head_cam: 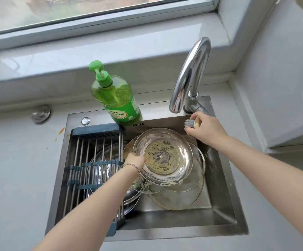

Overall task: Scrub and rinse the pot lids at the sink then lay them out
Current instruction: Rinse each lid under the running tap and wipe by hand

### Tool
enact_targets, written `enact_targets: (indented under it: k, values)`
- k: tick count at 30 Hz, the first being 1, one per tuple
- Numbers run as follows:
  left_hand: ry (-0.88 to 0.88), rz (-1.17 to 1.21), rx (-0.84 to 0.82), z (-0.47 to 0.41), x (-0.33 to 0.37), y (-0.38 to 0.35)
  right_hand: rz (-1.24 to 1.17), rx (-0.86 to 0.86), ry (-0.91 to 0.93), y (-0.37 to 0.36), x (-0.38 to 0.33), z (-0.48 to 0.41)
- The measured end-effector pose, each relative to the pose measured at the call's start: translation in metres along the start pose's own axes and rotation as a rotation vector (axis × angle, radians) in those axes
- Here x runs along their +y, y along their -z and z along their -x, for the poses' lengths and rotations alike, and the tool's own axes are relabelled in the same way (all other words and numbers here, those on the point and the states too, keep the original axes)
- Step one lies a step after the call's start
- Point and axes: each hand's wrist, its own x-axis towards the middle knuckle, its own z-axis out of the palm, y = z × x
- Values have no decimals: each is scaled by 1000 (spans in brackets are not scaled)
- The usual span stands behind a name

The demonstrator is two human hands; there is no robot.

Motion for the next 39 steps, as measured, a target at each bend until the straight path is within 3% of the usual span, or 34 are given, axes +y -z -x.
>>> enact_targets:
  k: [6, 17, 22, 25, 29, 31, 36, 39]
  values:
    - [-39, -66, -9, 9, -2, -1, 31, 22, 24, 2, 8, 6]
    - [-111, 53, -57, 24, 17, -11, -19, 30, -5, 1, 17, 8]
    - [-116, 285, -93, 33, 27, -16, -112, -18, -9, 5, 10, 21]
    - [-137, 551, -81, 45, 41, -18, -236, -8, -54, 5, -6, 43]
    - [-171, 755, -129, 75, 51, -23, -561, -153, -158, -5, -40, 71]
    - [-247, 790, -191, 88, 51, -27, -577, -194, -138, -15, -57, 77]
    - [-469, 563, 4, 112, 44, -34, -600, -114, -209, -23, -83, 73]
    - [-476, 409, 42, 101, 52, -23, -575, -135, -198, -22, -91, 82]
